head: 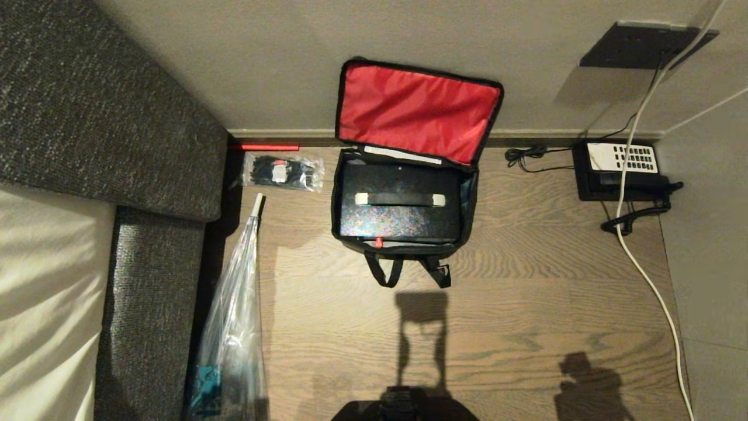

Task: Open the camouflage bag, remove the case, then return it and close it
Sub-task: Grip the handle

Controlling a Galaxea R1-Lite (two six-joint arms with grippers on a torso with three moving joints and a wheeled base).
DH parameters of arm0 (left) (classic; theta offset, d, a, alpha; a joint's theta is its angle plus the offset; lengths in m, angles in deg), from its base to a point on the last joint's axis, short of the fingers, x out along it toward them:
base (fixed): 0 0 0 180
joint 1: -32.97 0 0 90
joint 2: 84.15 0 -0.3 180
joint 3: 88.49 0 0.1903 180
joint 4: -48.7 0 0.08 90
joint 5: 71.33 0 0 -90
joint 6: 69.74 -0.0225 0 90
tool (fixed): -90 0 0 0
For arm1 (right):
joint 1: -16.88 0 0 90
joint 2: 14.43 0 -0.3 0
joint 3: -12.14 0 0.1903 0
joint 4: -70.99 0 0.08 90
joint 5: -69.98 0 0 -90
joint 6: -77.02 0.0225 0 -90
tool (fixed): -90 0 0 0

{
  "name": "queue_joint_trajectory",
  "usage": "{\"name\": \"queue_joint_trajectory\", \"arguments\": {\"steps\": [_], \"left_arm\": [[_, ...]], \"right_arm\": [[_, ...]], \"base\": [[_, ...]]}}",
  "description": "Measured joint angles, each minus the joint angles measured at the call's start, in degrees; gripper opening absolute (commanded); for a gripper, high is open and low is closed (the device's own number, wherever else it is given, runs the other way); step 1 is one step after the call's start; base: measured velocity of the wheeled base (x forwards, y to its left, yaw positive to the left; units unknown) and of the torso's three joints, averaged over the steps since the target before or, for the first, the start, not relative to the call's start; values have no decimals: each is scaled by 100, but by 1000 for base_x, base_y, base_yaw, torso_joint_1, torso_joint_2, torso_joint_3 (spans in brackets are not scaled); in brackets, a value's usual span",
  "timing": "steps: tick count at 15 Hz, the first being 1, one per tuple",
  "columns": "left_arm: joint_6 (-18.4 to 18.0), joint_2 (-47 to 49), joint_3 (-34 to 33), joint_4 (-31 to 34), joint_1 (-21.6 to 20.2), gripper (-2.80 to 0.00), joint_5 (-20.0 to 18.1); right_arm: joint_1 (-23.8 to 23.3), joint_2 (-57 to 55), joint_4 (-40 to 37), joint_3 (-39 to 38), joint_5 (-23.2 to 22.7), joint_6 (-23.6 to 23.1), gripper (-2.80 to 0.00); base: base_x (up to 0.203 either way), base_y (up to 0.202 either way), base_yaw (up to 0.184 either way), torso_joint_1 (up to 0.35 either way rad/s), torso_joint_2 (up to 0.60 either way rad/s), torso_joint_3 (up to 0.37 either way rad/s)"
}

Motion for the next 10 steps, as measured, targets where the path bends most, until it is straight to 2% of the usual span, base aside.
{"name": "queue_joint_trajectory", "arguments": {"steps": [2, 4, 6, 10], "left_arm": [[-2, 0, 0, 0, 0, -280, 1], [-2, 0, 0, 0, 0, -280, -2], [-1, 0, 0, -2, 0, -280, -1], [0, 0, 0, 0, 0, -280, 1]], "right_arm": [[-33, 125, 610, -387, 232, 113, -280], [-41, 188, 1270, -709, 249, 326, -280], [-244, 290, 1343, -786, 264, 574, -280], [-570, 1267, 1312, -800, 236, 227, -280]], "base": [[0, 0, 0, 0, 0, 0], [0, 0, 0, 0, 0, 0], [0, 0, 0, 0, 0, 0], [0, 0, 0, 0, 0, 0]]}}
